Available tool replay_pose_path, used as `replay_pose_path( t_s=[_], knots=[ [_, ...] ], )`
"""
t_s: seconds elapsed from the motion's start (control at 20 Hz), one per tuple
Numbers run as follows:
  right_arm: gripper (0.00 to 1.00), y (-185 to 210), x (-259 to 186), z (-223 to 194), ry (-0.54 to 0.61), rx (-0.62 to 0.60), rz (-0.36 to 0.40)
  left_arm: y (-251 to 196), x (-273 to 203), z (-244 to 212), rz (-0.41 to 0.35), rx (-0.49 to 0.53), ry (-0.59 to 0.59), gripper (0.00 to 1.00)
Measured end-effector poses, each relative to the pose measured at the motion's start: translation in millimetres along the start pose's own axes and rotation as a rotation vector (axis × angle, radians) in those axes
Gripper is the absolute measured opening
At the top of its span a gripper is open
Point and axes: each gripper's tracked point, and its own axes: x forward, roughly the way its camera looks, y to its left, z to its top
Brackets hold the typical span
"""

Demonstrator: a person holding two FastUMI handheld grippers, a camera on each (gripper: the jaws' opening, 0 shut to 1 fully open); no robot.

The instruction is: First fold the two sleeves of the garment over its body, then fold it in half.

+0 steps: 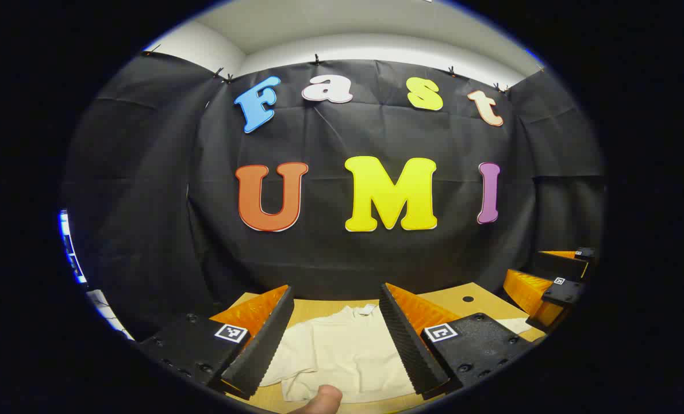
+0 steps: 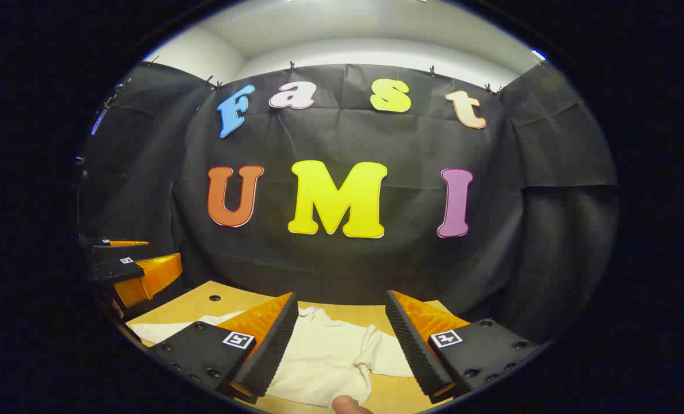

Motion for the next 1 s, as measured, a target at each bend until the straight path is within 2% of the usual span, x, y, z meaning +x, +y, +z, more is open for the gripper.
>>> replay_pose_path(
  t_s=[0.15,0.45,1.0],
  knots=[
    [0.95,2,7,5,-0.016,-0.016,0.018,-4,3,-7,0.007,0.002,0.022,0.95],
    [0.94,-17,17,-1,0.005,0.006,-0.009,-5,2,-17,0.028,-0.012,0.048,0.95],
    [0.95,-25,20,3,-0.011,-0.002,-0.009,-5,4,-12,0.039,-0.027,0.023,0.95]
  ],
)
